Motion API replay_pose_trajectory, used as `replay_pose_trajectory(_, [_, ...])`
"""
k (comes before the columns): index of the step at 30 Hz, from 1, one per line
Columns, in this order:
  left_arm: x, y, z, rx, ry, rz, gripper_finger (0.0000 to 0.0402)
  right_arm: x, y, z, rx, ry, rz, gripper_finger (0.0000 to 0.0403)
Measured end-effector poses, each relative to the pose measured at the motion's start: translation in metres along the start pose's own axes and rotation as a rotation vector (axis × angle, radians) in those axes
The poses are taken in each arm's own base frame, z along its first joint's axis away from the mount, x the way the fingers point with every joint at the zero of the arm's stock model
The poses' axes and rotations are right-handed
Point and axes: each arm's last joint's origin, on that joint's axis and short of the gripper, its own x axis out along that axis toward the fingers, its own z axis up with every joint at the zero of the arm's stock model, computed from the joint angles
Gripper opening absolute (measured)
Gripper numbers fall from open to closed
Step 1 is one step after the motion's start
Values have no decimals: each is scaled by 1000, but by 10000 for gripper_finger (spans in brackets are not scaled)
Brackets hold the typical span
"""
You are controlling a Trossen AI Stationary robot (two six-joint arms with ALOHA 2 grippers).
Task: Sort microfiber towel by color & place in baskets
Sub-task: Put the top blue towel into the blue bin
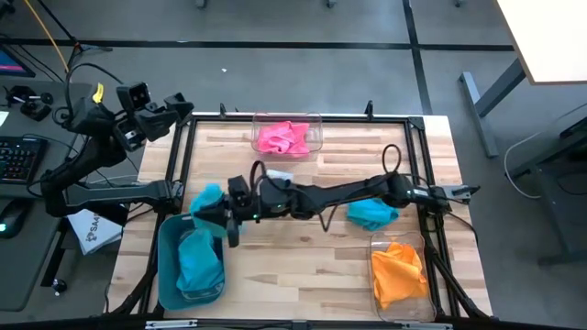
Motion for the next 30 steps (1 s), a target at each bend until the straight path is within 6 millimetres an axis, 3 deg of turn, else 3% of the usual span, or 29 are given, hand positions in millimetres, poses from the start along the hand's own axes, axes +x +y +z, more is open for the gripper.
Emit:
replay_pose_trajectory(3, [0, 2, -2, -34, 30, 7, 198, 4, -5, -14, 34, 33, 23, 0])
replay_pose_trajectory(6, [1, 6, -7, -55, 96, 13, 198, 4, -3, -15, 25, 42, 56, 0])
replay_pose_trajectory(10, [3, 11, -10, -73, 128, 38, 198, 0, 8, -1, -13, 36, 154, 0])
replay_pose_trajectory(13, [6, 13, -11, -76, 133, 45, 198, -9, 20, 21, -123, 33, 152, 0])
replay_pose_trajectory(19, [10, 18, -14, -68, 148, 52, 198, -58, 54, 88, -354, 148, 5, 0])
replay_pose_trajectory(23, [12, 18, -17, -18, 154, 49, 198, -96, 73, 118, -417, 240, -97, 0])
replay_pose_trajectory(26, [17, 20, -22, 0, 182, 34, 198, -122, 93, 129, -453, 291, -164, 0])
replay_pose_trajectory(30, [28, 20, -40, -20, 278, -4, 198, -146, 110, 124, -483, 395, -291, 0])
